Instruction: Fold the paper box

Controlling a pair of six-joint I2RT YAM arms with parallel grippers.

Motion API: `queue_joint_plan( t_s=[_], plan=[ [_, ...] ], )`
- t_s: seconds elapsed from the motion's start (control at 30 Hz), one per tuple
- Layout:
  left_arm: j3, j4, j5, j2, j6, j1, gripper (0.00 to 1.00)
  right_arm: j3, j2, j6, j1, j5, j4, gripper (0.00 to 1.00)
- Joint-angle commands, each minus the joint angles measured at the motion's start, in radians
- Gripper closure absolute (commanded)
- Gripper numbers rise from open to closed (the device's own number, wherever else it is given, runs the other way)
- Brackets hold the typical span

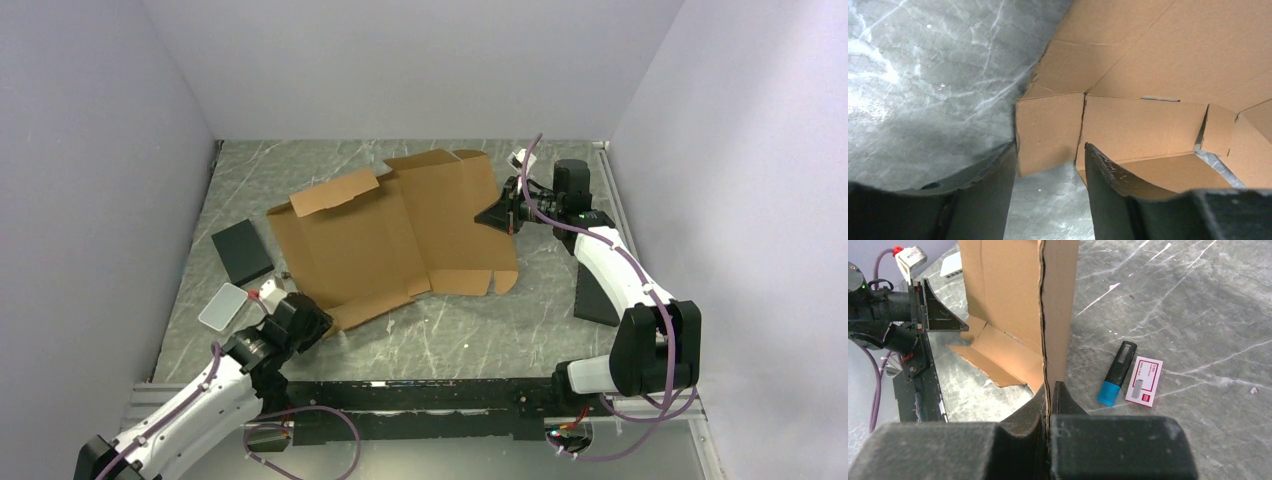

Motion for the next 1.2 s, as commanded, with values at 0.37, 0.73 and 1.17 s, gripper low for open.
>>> queue_joint_plan(
  t_s=[0.37, 0.73, 1.17],
  plan=[
    [-0.053, -0.040, 0.000, -0.346, -0.128, 0.009, 0.76, 0.015, 0.009, 0.000, 0.006, -0.034, 0.052, 1.00],
    [-0.058, 0.085, 0.008, -0.268, -0.134, 0.009, 1.00, 0.015, 0.016, -0.001, 0.008, -0.042, 0.049, 1.00],
    [-0.078, 0.112, -0.031, -0.368, -0.227, 0.013, 1.00, 0.017, 0.020, -0.002, 0.011, -0.039, 0.046, 1.00]
  ],
)
